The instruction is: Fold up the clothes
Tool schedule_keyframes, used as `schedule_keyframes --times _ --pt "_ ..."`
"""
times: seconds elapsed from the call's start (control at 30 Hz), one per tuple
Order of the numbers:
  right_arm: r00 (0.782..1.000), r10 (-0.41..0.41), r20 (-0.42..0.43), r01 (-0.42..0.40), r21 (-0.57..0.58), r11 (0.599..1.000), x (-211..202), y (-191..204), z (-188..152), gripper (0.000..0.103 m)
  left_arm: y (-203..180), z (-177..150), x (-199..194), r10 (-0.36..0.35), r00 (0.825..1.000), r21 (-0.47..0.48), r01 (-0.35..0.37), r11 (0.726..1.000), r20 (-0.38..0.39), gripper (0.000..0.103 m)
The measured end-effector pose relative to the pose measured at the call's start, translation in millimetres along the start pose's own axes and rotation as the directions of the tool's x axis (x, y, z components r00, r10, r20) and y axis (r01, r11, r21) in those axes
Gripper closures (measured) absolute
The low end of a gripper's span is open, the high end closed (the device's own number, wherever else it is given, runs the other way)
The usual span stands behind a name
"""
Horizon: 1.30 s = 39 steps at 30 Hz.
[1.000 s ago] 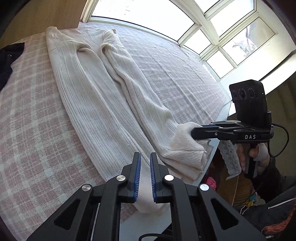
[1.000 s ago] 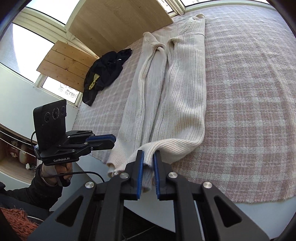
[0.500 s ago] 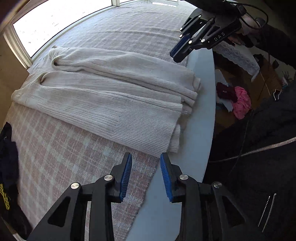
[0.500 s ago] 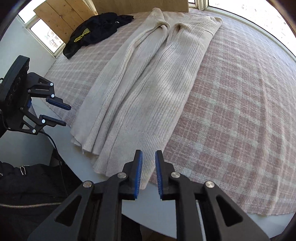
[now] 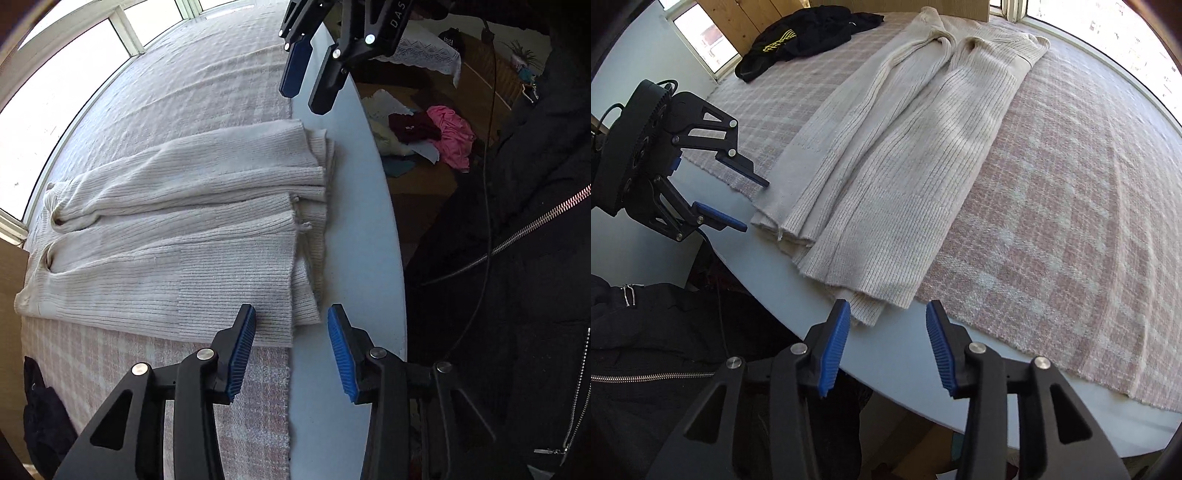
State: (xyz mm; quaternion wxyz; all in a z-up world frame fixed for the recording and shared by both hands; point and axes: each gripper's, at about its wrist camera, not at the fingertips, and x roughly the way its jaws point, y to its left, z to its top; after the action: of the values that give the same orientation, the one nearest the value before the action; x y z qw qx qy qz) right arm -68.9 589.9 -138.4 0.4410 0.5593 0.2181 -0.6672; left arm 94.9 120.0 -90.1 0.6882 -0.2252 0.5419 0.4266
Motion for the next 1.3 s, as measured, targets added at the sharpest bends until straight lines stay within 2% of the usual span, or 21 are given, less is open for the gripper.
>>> schedule_keyframes --times 0.1,0.17,0.2,0.3,0.33,0.43,0.53,0.6,0.7,0.83,0.93,1.03,1.17,1.3 --pt "0.999 0.039 0.008 -0.039 0.047 0.998 -1 -6 0 0.06 0 3 8 -0.001 1.0 0.021 0.001 1.0 0.0 0.064" --pt "0.999 0.037 0.008 -0.038 0.06 0.997 -1 -9 -1 0.06 0 4 11 -0.014 1.0 0.026 0.014 1.0 0.006 0.064" --pt "0.999 0.032 0.006 -0.033 0.062 0.998 0 -9 -2 0.06 1 4 10 -0.012 1.0 0.026 0.011 1.0 0.014 0.066" --pt "0.999 0.038 0.0 -0.038 0.083 0.996 4 -12 -4 0.06 9 4 9 -0.011 1.0 0.005 0.011 1.0 0.029 0.083" --pt "0.999 0.042 0.006 -0.042 0.092 0.995 4 -13 -4 0.06 15 4 9 -0.029 0.999 -0.019 0.03 0.999 0.037 0.088" --pt "0.998 0.053 0.032 -0.056 0.109 0.992 4 -15 -5 0.06 30 3 7 -0.083 0.995 -0.091 0.088 0.992 0.057 0.091" --pt "0.994 0.089 0.062 -0.091 0.046 0.995 -1 -9 -8 0.06 44 5 3 -0.116 0.989 -0.147 0.129 0.981 0.092 0.091" --pt "0.995 0.079 0.059 -0.08 0.002 0.997 -1 -5 -11 0.06 54 7 2 -0.141 0.984 -0.187 0.161 0.969 0.113 0.092" --pt "0.998 0.048 0.032 -0.046 -0.053 0.998 4 3 -13 0.06 63 9 0 -0.165 0.978 -0.208 0.189 0.96 0.128 0.091" --pt "0.995 0.095 0.038 -0.09 -0.132 0.987 6 24 -8 0.06 71 13 1 -0.183 0.974 -0.216 0.209 0.954 0.133 0.092" --pt "0.996 0.044 0.071 -0.027 -0.22 0.975 5 43 3 0.06 78 15 4 -0.202 0.969 -0.234 0.231 0.944 0.14 0.091" --pt "0.994 0.061 0.091 -0.035 -0.261 0.965 4 54 16 0.06 90 17 5 -0.232 0.959 -0.278 0.271 0.922 0.164 0.091" --pt "0.996 0.038 0.081 -0.013 -0.292 0.956 17 65 24 0.057 101 18 5 -0.245 0.951 -0.304 0.294 0.906 0.188 0.091" --pt "0.997 -0.028 0.071 0.049 -0.302 0.952 35 76 26 0.057 112 19 6 -0.263 0.943 -0.334 0.32 0.887 0.206 0.091"
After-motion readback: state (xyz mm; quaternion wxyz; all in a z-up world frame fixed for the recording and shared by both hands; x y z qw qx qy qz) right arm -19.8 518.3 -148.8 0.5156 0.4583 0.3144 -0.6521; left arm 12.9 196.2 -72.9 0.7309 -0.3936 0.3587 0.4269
